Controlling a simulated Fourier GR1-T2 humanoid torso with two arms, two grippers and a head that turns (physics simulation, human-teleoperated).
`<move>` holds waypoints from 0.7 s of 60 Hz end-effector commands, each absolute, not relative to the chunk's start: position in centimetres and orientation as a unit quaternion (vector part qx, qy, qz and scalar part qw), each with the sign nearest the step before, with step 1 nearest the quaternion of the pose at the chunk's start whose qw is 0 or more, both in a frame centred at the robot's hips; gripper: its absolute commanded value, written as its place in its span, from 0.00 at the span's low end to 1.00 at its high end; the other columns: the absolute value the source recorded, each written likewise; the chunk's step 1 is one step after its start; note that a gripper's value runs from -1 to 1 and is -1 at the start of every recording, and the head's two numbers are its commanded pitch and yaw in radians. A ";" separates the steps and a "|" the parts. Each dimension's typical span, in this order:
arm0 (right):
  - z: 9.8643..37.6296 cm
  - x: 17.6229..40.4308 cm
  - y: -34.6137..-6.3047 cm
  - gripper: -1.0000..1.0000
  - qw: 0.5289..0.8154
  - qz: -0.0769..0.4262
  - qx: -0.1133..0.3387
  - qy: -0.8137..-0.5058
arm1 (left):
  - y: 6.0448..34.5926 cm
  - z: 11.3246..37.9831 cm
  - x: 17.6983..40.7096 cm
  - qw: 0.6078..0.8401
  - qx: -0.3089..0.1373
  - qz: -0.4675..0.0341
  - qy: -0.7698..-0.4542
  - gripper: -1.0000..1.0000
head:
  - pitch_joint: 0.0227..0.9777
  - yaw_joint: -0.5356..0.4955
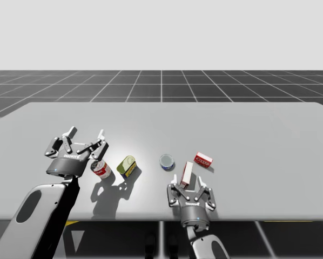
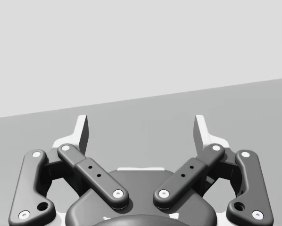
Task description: Grasp the pudding box and hold it up.
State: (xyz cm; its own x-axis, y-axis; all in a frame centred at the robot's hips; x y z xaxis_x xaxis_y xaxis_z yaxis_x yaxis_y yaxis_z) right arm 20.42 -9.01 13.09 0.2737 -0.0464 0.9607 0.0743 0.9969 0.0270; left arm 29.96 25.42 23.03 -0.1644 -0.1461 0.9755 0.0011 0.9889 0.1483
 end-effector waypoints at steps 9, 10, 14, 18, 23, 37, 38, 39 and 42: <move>12.2 21.6 -9.3 0.99 0.803 -0.038 -0.021 -0.594 | 25.3 23.0 29.9 0.646 0.047 -0.059 -0.760 0.00 | 0.88 0.35; 12.2 21.6 -9.3 1.00 0.804 -0.041 -0.020 -0.593 | 25.3 23.0 29.9 0.646 0.047 -0.059 -0.760 0.00 | 0.88 0.35; 12.1 21.6 -9.4 1.00 0.805 -0.041 -0.023 -0.591 | 25.3 23.0 30.0 0.646 0.046 -0.060 -0.759 0.00 | 0.87 0.35; 12.1 21.5 -9.4 1.00 0.806 -0.042 -0.024 -0.590 | 25.2 23.0 30.0 0.646 0.046 -0.060 -0.759 0.00 | 0.85 0.35; 12.1 21.4 -9.5 1.00 0.806 -0.043 -0.025 -0.590 | 25.2 23.0 30.0 0.647 0.047 -0.061 -0.759 0.00 | 0.79 0.35; 12.2 21.5 -9.8 1.00 0.800 -0.044 -0.029 -0.598 | 25.2 22.8 30.0 0.648 0.049 -0.060 -0.758 0.00 | 0.58 0.33; 12.3 21.5 -9.8 1.00 0.800 -0.044 -0.029 -0.598 | 25.2 22.8 30.0 0.648 0.049 -0.060 -0.758 0.00 | 0.57 0.33; 12.3 21.5 -9.8 1.00 0.799 -0.043 -0.029 -0.599 | 25.2 22.8 30.0 0.648 0.049 -0.060 -0.758 0.00 | 0.57 0.33; 12.3 21.5 -9.8 1.00 0.798 -0.043 -0.030 -0.601 | 25.3 22.8 30.0 0.648 0.049 -0.060 -0.758 0.00 | 0.53 0.33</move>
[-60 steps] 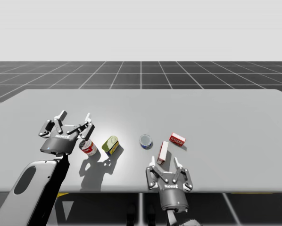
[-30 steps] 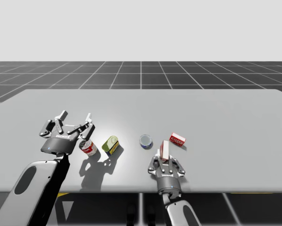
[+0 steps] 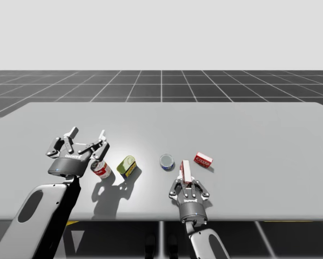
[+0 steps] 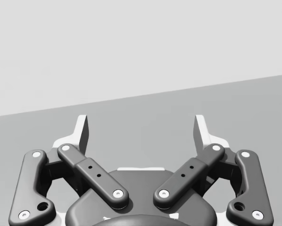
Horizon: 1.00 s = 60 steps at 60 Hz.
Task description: Grasp the pudding box and hold it up.
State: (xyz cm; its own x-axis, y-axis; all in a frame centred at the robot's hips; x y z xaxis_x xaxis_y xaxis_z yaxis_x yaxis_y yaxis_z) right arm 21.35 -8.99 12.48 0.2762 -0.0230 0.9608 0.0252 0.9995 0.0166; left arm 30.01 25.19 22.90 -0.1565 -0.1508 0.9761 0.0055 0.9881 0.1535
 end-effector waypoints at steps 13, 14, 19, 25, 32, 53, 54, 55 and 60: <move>12.6 21.6 -9.9 1.00 0.788 -0.040 -0.036 -0.613 | 25.3 22.8 30.0 0.648 0.049 -0.059 -0.758 0.00 | 0.46 0.33; 12.6 21.6 -9.9 1.00 0.788 -0.039 -0.036 -0.614 | 25.3 22.8 30.0 0.648 0.049 -0.059 -0.758 0.00 | 0.46 0.33; 13.3 21.6 -10.0 1.00 0.778 -0.033 -0.036 -0.626 | 25.3 22.8 30.0 0.648 0.048 -0.058 -0.758 0.00 | 0.46 0.33; 14.7 21.7 -10.1 1.00 0.764 -0.030 -0.034 -0.643 | 25.4 22.8 30.0 0.648 0.048 -0.057 -0.758 0.00 | 0.46 0.33; 15.9 22.0 -10.1 1.00 0.742 -0.024 -0.039 -0.669 | 25.4 22.9 30.0 0.647 0.048 -0.056 -0.759 0.00 | 0.47 0.33; 20.8 22.9 -10.6 1.00 0.667 0.001 -0.058 -0.742 | 25.5 22.9 30.0 0.648 0.048 -0.053 -0.758 0.00 | 0.46 0.32; 21.0 22.9 -10.6 1.00 0.664 0.001 -0.058 -0.745 | 25.5 22.9 30.0 0.648 0.047 -0.053 -0.758 0.00 | 0.46 0.32; 21.4 22.9 -10.7 1.00 0.658 0.002 -0.059 -0.750 | 25.6 22.9 29.9 0.648 0.047 -0.053 -0.758 0.00 | 0.46 0.32; 23.0 23.2 -11.0 1.00 0.633 0.009 -0.070 -0.771 | 25.6 23.0 29.9 0.648 0.047 -0.053 -0.759 0.00 | 0.46 0.32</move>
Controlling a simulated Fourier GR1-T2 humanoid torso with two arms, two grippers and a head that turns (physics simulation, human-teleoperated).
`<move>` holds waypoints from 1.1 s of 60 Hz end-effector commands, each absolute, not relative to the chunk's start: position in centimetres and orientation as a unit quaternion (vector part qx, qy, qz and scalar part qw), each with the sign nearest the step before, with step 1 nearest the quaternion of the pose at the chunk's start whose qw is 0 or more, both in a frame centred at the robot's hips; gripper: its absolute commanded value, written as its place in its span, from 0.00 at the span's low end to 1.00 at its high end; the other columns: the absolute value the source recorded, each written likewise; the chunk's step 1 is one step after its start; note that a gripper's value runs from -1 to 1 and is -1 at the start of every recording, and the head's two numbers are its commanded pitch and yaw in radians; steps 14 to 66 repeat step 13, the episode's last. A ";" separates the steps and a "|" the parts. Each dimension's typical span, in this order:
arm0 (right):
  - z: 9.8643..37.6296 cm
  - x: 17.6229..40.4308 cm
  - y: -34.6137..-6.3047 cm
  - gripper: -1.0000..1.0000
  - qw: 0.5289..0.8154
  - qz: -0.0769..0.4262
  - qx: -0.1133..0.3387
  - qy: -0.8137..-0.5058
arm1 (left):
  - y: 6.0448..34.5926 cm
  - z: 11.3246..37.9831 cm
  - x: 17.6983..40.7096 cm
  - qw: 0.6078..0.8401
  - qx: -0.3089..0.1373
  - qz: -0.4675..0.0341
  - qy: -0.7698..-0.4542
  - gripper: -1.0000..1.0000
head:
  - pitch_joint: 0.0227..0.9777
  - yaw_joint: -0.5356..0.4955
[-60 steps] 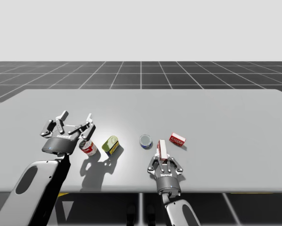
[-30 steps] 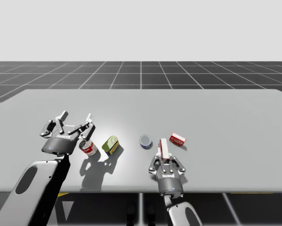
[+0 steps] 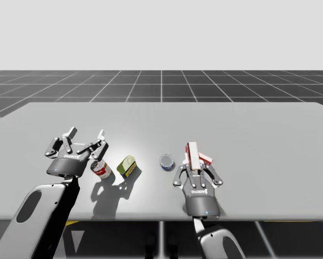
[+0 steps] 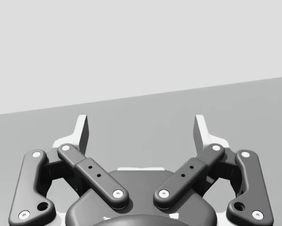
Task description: Grasp the pudding box and hold it up.
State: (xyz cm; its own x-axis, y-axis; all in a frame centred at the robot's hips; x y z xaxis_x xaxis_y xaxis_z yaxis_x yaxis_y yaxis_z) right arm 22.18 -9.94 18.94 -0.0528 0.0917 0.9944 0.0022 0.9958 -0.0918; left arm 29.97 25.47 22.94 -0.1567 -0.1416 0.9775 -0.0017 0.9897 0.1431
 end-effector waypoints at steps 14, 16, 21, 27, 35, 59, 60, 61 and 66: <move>27.0 24.4 -12.0 1.00 0.575 0.015 -0.073 -0.815 | 25.6 23.0 30.0 0.647 0.047 -0.051 -0.759 0.00 | 0.45 0.32; 27.0 24.4 -12.0 1.00 0.575 0.015 -0.073 -0.815 | 25.6 23.0 30.0 0.647 0.047 -0.051 -0.759 0.00 | 0.45 0.32; 27.0 24.4 -12.0 1.00 0.575 0.015 -0.073 -0.815 | 25.6 23.0 30.0 0.647 0.047 -0.051 -0.759 0.00 | 0.45 0.32; 27.0 24.4 -12.0 1.00 0.575 0.015 -0.073 -0.815 | 25.6 23.0 30.0 0.647 0.047 -0.051 -0.759 0.00 | 0.45 0.32; 27.0 24.4 -12.0 1.00 0.575 0.015 -0.073 -0.815 | 25.6 23.0 30.0 0.647 0.047 -0.051 -0.759 0.00 | 0.45 0.32; 27.0 24.4 -12.0 1.00 0.575 0.015 -0.073 -0.815 | 25.6 23.0 30.0 0.647 0.047 -0.051 -0.759 0.00 | 0.45 0.32; 27.0 24.4 -12.0 1.00 0.575 0.015 -0.073 -0.815 | 25.6 23.0 30.0 0.647 0.047 -0.051 -0.759 0.00 | 0.45 0.32; 27.0 24.4 -12.0 1.00 0.575 0.015 -0.073 -0.815 | 25.6 23.0 30.0 0.647 0.047 -0.051 -0.759 0.00 | 0.45 0.32; 27.0 24.4 -12.0 1.00 0.575 0.015 -0.073 -0.815 | 25.6 23.0 30.0 0.647 0.047 -0.051 -0.759 0.00 | 0.45 0.32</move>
